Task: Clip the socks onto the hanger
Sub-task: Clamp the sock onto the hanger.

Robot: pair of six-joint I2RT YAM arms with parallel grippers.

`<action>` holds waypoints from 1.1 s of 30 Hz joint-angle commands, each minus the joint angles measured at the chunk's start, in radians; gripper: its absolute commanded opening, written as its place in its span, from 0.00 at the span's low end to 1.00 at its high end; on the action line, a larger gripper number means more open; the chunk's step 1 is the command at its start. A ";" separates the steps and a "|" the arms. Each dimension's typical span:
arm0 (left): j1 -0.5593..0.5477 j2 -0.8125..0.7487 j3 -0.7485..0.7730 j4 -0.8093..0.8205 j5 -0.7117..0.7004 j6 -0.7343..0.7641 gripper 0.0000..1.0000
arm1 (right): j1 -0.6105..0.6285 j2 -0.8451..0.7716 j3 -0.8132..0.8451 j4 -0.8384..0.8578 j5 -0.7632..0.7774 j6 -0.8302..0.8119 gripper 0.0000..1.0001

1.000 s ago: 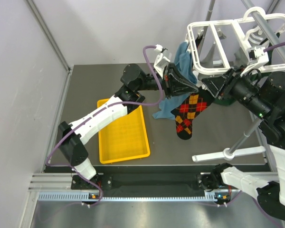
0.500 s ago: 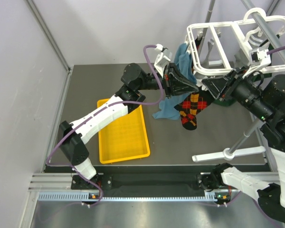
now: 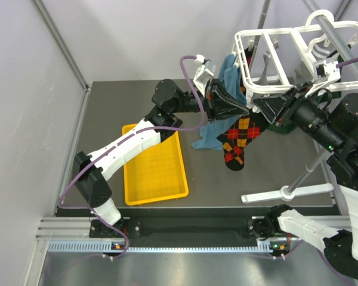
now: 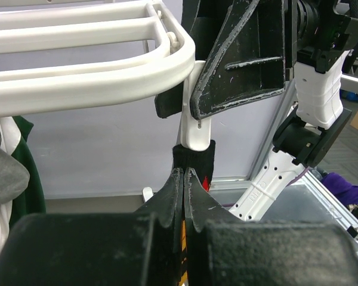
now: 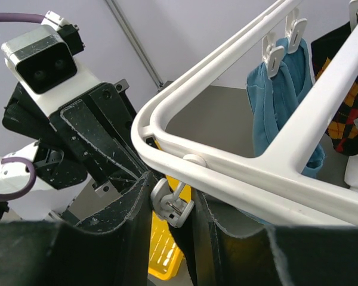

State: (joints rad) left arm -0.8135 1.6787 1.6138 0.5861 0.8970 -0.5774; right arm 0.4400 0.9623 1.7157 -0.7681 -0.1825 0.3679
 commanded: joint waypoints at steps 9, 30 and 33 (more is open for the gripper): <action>0.004 -0.004 0.034 0.081 0.008 -0.016 0.00 | 0.002 -0.008 -0.044 0.023 -0.107 0.016 0.00; 0.005 -0.004 0.066 0.100 0.025 -0.052 0.00 | 0.000 -0.065 -0.130 0.015 -0.163 -0.040 0.00; 0.007 -0.005 0.069 0.104 0.023 -0.056 0.00 | 0.000 -0.073 -0.131 0.015 -0.172 -0.041 0.00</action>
State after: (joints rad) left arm -0.8124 1.6787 1.6363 0.6174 0.9047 -0.6159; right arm 0.4355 0.8906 1.5967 -0.6964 -0.2428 0.3393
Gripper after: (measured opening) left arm 0.011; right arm 0.282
